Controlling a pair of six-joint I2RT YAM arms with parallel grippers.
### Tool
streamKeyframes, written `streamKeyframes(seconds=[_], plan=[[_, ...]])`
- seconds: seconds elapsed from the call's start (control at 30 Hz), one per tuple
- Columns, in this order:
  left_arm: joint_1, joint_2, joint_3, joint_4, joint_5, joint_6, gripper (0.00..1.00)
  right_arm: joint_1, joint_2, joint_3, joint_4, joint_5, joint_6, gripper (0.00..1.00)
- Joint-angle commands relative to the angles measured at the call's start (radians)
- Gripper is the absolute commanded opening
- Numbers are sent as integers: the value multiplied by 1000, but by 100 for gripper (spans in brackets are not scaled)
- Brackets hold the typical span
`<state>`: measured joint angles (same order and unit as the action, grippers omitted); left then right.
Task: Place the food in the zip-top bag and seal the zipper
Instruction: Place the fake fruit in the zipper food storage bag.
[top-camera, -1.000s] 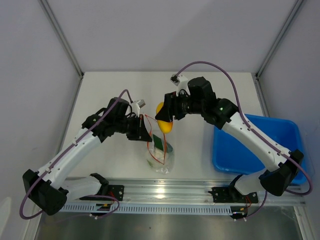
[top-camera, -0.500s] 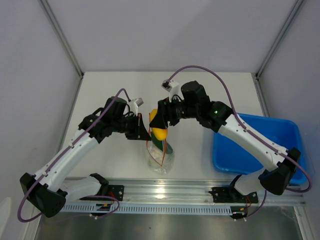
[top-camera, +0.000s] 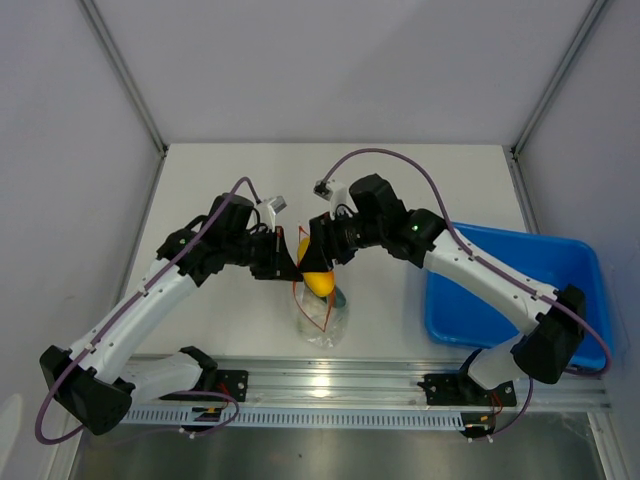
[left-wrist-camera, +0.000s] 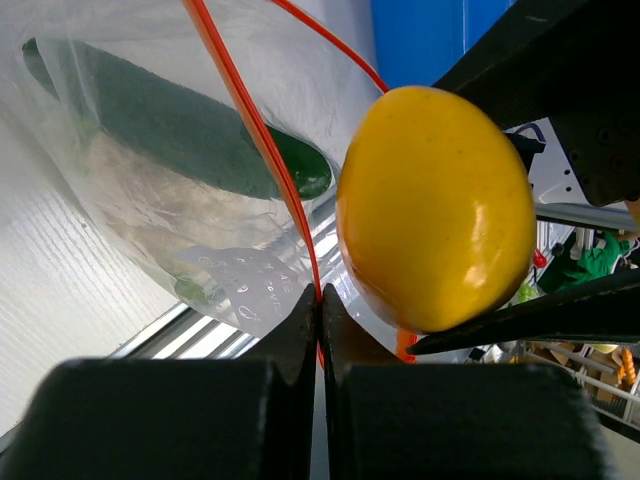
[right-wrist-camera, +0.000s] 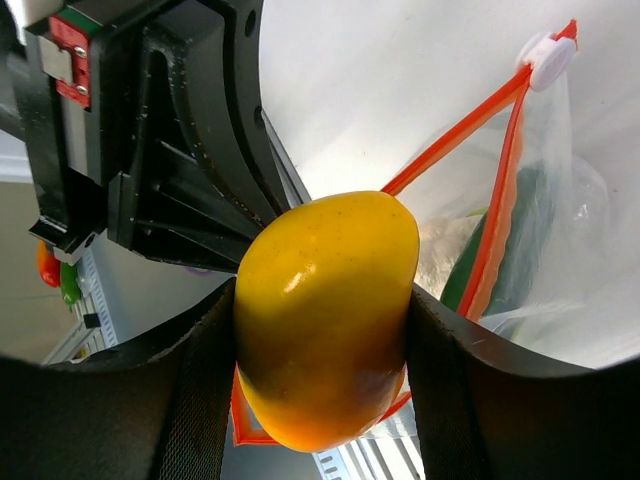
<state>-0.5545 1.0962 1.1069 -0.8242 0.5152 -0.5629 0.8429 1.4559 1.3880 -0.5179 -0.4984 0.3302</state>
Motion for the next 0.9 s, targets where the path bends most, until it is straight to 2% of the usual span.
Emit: streamKeyframes(seconds=[0.0, 0.53, 0.63, 0.73, 0.87], plan=[[-7, -19, 25, 22, -3, -22, 1, 7, 12, 5, 16, -29, -22, 10], [-7, -9, 16, 27, -1, -22, 0, 4, 47, -26, -56, 58, -11, 18], [-7, -9, 18, 27, 0, -22, 1, 4, 55, -27, -57, 55, -14, 34], [-7, -9, 18, 27, -3, -22, 1, 4, 60, -15, -64, 54, -20, 38], [-7, -4, 25, 25, -4, -19, 1, 2, 61, -1, -71, 61, -28, 52]])
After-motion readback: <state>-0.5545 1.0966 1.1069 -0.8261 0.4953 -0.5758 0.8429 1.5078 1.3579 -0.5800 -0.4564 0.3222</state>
